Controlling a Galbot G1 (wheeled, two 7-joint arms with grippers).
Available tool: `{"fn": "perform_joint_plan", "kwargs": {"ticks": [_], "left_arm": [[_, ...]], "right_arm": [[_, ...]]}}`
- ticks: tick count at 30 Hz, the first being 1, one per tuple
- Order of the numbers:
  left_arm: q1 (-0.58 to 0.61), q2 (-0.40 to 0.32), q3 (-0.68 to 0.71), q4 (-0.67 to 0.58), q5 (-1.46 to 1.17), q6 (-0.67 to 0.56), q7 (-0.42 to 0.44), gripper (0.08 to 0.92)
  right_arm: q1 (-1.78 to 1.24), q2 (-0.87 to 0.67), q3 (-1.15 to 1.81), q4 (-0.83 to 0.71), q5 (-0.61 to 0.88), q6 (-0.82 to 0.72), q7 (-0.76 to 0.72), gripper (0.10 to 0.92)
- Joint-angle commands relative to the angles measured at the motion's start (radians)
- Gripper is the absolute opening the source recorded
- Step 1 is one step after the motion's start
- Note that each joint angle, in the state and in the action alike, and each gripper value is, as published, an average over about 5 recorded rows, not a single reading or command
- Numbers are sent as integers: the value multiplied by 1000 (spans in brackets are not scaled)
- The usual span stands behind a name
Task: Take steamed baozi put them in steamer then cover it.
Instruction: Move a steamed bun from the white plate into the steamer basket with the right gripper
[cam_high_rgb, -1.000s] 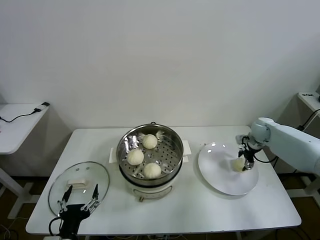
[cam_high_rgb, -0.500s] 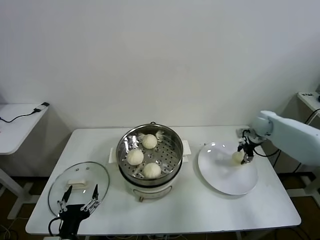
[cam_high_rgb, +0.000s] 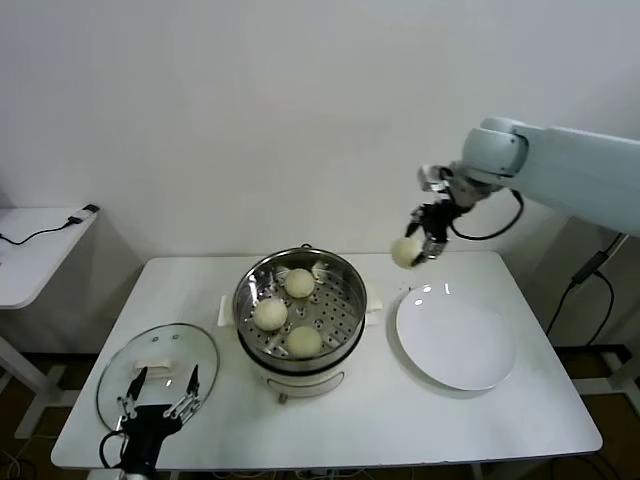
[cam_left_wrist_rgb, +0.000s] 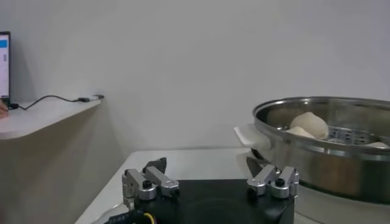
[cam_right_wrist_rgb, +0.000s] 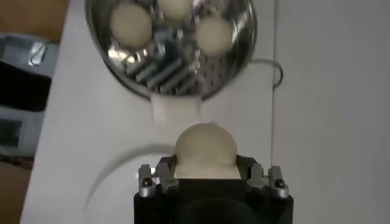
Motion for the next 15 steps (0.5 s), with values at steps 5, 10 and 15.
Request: {"fn": "perform_joint_plan", "kwargs": {"ticks": [5,10,15], "left_arm": [[-6,-7,6,0,2,5,2,823],[-5,-9,2,0,-2,5,2,823],[-4,-9,-2,0,-4,4,2,823]], "right_arm": [[-88,326,27,89,126,-196,184,662],[-188,321,12,17,19,-204,202,664],[-292,290,31,-21,-78,-215,223,663]]}}
